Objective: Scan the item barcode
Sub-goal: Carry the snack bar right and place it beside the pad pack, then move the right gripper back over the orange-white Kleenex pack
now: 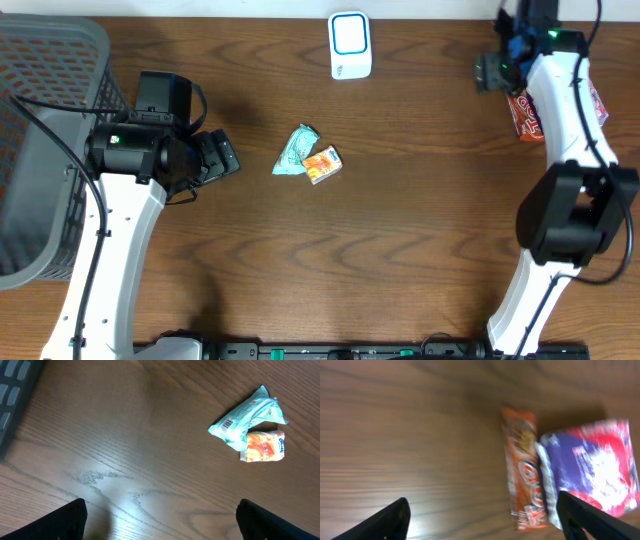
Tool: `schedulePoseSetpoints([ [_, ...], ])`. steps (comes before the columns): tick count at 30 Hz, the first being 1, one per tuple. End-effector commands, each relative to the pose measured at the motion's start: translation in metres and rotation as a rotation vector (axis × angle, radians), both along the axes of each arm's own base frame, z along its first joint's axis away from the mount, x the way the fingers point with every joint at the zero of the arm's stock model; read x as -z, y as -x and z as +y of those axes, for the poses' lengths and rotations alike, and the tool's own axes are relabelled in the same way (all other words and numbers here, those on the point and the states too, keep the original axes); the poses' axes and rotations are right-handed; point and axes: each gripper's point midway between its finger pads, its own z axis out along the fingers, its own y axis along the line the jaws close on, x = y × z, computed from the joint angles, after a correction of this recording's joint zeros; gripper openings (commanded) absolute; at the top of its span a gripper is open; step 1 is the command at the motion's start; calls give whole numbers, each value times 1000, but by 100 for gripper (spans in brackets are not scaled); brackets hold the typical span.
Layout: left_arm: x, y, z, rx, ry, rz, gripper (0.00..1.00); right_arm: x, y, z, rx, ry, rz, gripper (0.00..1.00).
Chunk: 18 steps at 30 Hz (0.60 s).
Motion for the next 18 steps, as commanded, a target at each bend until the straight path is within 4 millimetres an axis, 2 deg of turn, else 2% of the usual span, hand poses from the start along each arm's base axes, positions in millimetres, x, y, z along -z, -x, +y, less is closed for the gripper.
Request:
schedulePoseSetpoints([
  [1, -1, 1, 4, -3, -14, -2, 95, -55, 6, 53, -114, -89, -112, 96],
  [3, -1, 1, 4, -3, -14, -2, 95, -64, 11, 81, -179, -132, -121, 99],
  [6, -1, 1, 4, -3, -14, -2, 95, -68, 21, 122, -274, -188, -110, 98],
  [9, -1, 1, 4, -3, -14, -2, 95, -65, 32, 150, -332, -205, -80, 98],
  [18, -1, 1, 4, -3, -14, -2, 95, -51, 66, 200, -443, -242, 34, 99],
])
